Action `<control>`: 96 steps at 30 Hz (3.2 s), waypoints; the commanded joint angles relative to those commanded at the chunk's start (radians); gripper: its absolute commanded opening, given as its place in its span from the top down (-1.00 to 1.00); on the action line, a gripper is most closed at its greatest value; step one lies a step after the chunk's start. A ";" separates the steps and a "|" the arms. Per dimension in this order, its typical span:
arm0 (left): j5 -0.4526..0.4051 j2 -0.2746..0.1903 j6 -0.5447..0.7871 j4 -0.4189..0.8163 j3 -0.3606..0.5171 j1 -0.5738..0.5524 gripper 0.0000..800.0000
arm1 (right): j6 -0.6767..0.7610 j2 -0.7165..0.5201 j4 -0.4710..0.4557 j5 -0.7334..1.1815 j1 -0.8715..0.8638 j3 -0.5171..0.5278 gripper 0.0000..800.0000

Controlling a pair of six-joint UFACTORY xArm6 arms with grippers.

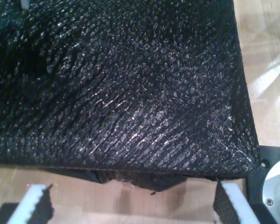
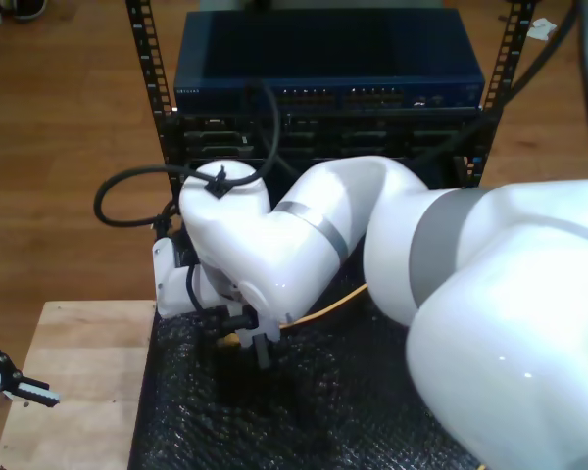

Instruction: Grab the cable and plug it in

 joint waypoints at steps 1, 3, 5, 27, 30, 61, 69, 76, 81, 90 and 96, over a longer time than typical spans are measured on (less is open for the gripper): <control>0.000 0.000 -0.002 0.000 0.000 0.002 -1.00 | 0.009 0.005 0.000 -0.002 0.000 -0.002 -0.94; 0.000 0.000 0.000 0.000 0.000 0.002 -1.00 | 0.018 0.009 -0.002 -0.002 0.002 -0.005 -0.94; 0.000 0.000 0.000 0.000 0.000 0.002 -1.00 | 0.021 0.026 -0.002 -0.002 0.002 -0.012 -0.94; 0.002 0.000 0.000 0.000 0.000 0.002 -1.00 | 0.064 0.126 -0.014 -0.009 0.031 -0.092 -0.27; 0.002 0.000 0.000 0.000 0.000 0.002 -1.00 | 0.064 0.126 -0.037 -0.021 0.029 -0.087 -0.08; 0.008 0.000 0.000 0.000 -0.002 0.002 -1.00 | 0.061 0.095 -0.040 -0.021 0.028 -0.084 0.99; 0.020 0.005 -0.002 -0.002 -0.006 0.000 -1.00 | 0.008 0.020 -0.023 -0.014 -0.015 -0.080 0.99; 0.058 0.009 -0.017 -0.003 -0.026 -0.003 -1.00 | -0.023 -0.091 -0.017 0.028 -0.072 -0.026 0.99; 0.075 0.023 -0.041 -0.029 -0.037 -0.023 -1.00 | -0.118 -0.207 0.100 0.034 -0.126 0.049 0.99; 0.118 0.021 -0.149 -0.118 -0.068 -0.097 -1.00 | -0.269 -0.379 0.315 0.149 -0.224 0.144 0.99; 0.132 0.023 -0.229 -0.196 -0.098 -0.178 -1.00 | -0.284 -0.497 0.365 0.209 -0.253 0.190 0.99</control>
